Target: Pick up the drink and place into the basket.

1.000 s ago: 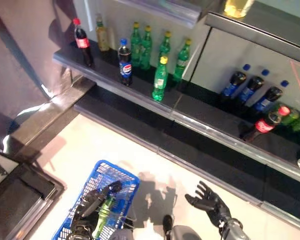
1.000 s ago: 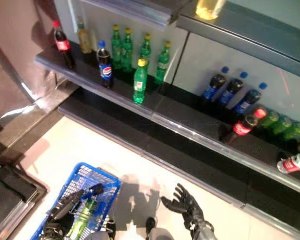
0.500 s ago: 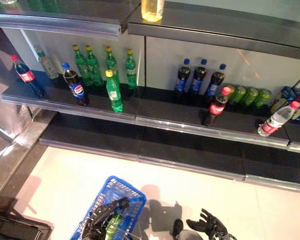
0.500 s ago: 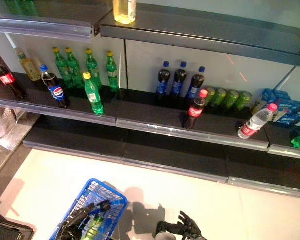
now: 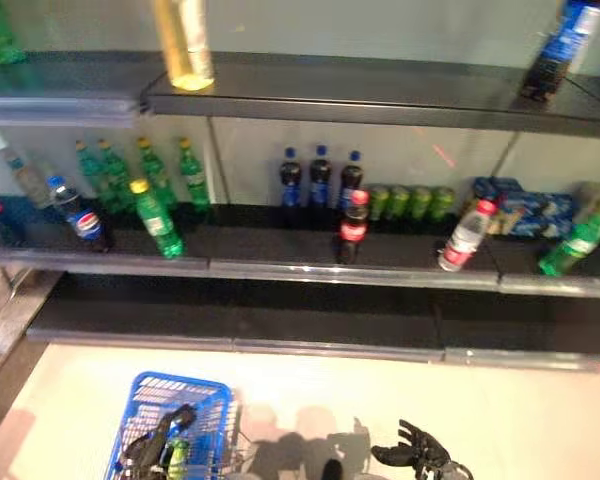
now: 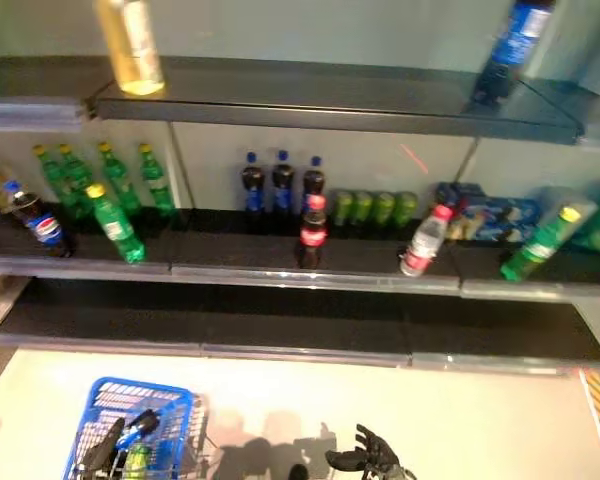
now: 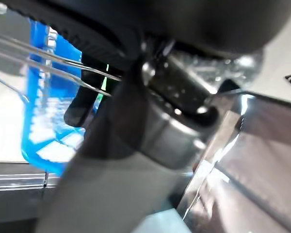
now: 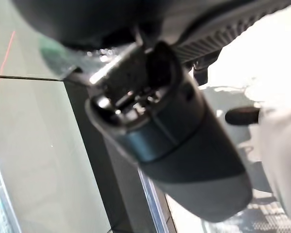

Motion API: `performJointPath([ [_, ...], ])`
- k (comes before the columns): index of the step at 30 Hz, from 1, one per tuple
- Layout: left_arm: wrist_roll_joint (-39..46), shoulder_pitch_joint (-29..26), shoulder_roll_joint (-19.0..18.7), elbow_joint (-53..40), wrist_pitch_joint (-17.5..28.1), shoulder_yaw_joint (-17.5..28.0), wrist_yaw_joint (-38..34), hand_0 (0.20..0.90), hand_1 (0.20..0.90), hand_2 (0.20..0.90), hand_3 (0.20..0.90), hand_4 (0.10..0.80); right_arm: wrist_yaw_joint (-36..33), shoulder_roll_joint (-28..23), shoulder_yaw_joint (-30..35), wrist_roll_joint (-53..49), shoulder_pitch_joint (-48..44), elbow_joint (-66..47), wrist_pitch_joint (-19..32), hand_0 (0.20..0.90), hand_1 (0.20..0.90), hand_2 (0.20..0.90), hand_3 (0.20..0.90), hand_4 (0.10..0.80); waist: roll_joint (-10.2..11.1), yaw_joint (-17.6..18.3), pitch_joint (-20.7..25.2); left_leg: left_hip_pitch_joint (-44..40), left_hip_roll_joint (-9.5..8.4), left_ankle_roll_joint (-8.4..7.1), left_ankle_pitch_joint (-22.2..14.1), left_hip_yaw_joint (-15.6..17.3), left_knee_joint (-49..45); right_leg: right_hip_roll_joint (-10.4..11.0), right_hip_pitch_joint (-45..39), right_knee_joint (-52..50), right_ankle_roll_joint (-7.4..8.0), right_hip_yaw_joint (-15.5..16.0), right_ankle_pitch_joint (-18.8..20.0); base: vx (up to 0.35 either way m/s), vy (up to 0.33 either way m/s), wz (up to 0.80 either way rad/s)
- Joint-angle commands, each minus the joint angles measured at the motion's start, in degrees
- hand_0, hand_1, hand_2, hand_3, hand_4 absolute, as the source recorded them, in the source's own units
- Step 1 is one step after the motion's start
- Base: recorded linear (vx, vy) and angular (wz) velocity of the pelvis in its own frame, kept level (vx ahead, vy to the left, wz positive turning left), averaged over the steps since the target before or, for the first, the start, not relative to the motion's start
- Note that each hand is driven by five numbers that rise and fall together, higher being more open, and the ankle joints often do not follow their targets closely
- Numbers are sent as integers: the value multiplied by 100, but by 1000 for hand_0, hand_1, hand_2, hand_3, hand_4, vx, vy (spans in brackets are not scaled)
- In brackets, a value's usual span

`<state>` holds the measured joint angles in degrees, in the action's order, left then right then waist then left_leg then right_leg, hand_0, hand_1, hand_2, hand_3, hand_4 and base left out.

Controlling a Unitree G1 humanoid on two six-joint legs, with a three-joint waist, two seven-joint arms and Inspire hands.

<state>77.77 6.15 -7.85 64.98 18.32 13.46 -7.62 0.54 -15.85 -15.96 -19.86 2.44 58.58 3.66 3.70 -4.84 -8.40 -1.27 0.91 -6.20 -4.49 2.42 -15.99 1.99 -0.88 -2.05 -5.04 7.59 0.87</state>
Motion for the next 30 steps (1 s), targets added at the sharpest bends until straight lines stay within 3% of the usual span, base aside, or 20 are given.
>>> performJointPath([
  [1,181,332,-4,-88,420,40,346,300,300,300,200,100,217,0,-70,166,-472,-37,158,900,900,900,900,800,-110,-204,-175,343,-657,597,66,-411,360,-170,-519,-58,736,286,-297,197,-204,-77],
  [3,219,361,-28,190,489,224,479,300,300,300,200,100,225,73,-173,303,-596,-82,97,900,900,900,900,800,-246,-407,-192,669,-976,479,488,-729,919,-392,-663,-4,764,145,-399,304,-276,-75],
  [5,274,346,-82,264,470,304,536,300,300,300,200,100,195,105,-252,355,-623,-169,59,900,900,900,900,800,-316,-503,-210,922,-1081,398,734,-586,1038,-503,-768,-43,749,119,-506,260,-218,-83],
  [7,251,302,-151,346,461,321,624,300,300,300,200,100,100,141,-405,281,-628,-419,-104,900,900,900,900,800,-382,-566,-204,1256,-1229,367,890,-177,963,-684,-898,-159,708,90,-636,269,-202,-94],
  [9,266,252,-193,402,451,359,603,300,300,300,200,100,2,221,-525,114,-653,-532,-223,900,900,900,900,800,-393,-585,-144,1302,-1351,433,822,154,782,-875,-927,-446,683,89,-758,373,-243,-62],
  [11,351,234,-181,455,481,376,593,300,300,300,200,100,25,305,-556,154,-681,-484,-240,900,900,900,900,800,-340,-601,-85,1239,-1362,536,659,194,695,-941,-903,-645,674,68,-835,406,-187,10],
  [12,299,190,-184,518,509,473,520,300,300,300,200,100,95,405,-581,234,-706,-319,-208,900,900,900,900,800,-224,-609,0,1067,-1411,754,400,156,625,-978,-911,-978,698,33,-894,479,-166,18],
  [13,251,168,-183,562,519,531,489,300,300,300,200,100,111,447,-589,242,-683,-255,-193,900,900,900,900,800,-140,-604,31,979,-1438,811,295,153,590,-949,-968,-1102,781,31,-815,526,-181,-1],
  [14,227,146,-182,622,526,613,493,300,300,300,200,100,149,485,-571,279,-656,-194,-172,900,900,900,900,800,-28,-608,69,940,-1474,915,147,162,493,-902,-1000,-1384,959,24,-528,368,-129,-6],
  [16,239,109,-201,657,526,693,547,300,300,300,200,100,255,526,-532,325,-597,-161,-127,900,900,900,900,800,160,-598,127,786,-1479,1081,1,192,495,-879,-923,-2158,1443,-57,375,351,-151,-9],
  [18,232,45,-298,668,460,625,644,300,300,300,200,100,313,547,-575,306,-513,-177,21,900,900,900,900,800,113,-503,142,479,-1191,1084,-13,98,646,-921,-354,-3844,1767,60,962,370,-217,-11],
  [20,251,-29,-324,609,429,502,625,300,300,300,200,100,214,551,-575,137,-514,-196,-18,900,900,900,900,800,57,-402,141,328,-1029,1037,-21,34,665,-636,34,-4065,1680,179,746,309,-200,1],
  [21,303,-111,-306,577,466,384,621,300,300,300,200,100,146,553,-552,125,-522,-205,-44,900,900,900,900,800,-1,-318,138,241,-914,1009,-13,8,682,-291,162,-3796,1523,263,429,257,-184,12],
  [22,341,-174,-295,550,483,293,634,300,300,300,200,100,126,544,-539,139,-527,-210,-32,900,900,900,900,800,-46,-263,130,193,-841,981,-8,-6,700,-113,193,-3503,1416,305,224,281,-275,8],
  [23,391,-335,-290,455,493,133,668,300,300,300,200,100,85,520,-525,106,-542,-232,35,900,900,900,900,800,-152,-170,84,99,-706,913,-4,-36,738,197,260,-2725,1250,365,-54,229,-296,-10],
  [24,432,-420,-289,383,506,-6,671,300,300,300,200,100,46,507,-527,64,-566,-243,62,900,900,900,900,800,-201,-118,46,33,-663,893,-34,-105,770,369,300,-2251,1196,370,-33,253,-370,-9],
  [25,423,-496,-286,289,514,-139,653,300,300,300,200,100,-1,500,-529,35,-594,-244,90,900,900,900,900,800,-246,-67,18,-42,-615,863,-78,-159,820,582,336,-1720,1181,336,52,220,-349,1],
  [27,261,-590,-274,87,526,-254,503,300,300,300,200,100,-87,495,-528,43,-647,-277,39,900,900,900,900,800,-309,21,-11,-170,-465,755,-159,-209,952,1056,467,-822,1292,139,498,236,-401,22],
  [29,142,-598,-309,-141,518,-330,283,300,300,300,200,100,-114,492,-565,68,-694,-344,-74,900,900,900,900,800,-337,72,-70,-335,-248,642,-242,-270,1082,1315,579,-380,1443,-70,886,194,-433,25],
  [30,116,-594,-312,-174,519,-336,254,300,300,300,200,100,-110,490,-569,80,-699,-357,-86,900,900,900,900,800,-342,75,-81,-360,-214,628,-250,-273,1099,1330,587,-353,1458,-87,908,184,-600,18],
])
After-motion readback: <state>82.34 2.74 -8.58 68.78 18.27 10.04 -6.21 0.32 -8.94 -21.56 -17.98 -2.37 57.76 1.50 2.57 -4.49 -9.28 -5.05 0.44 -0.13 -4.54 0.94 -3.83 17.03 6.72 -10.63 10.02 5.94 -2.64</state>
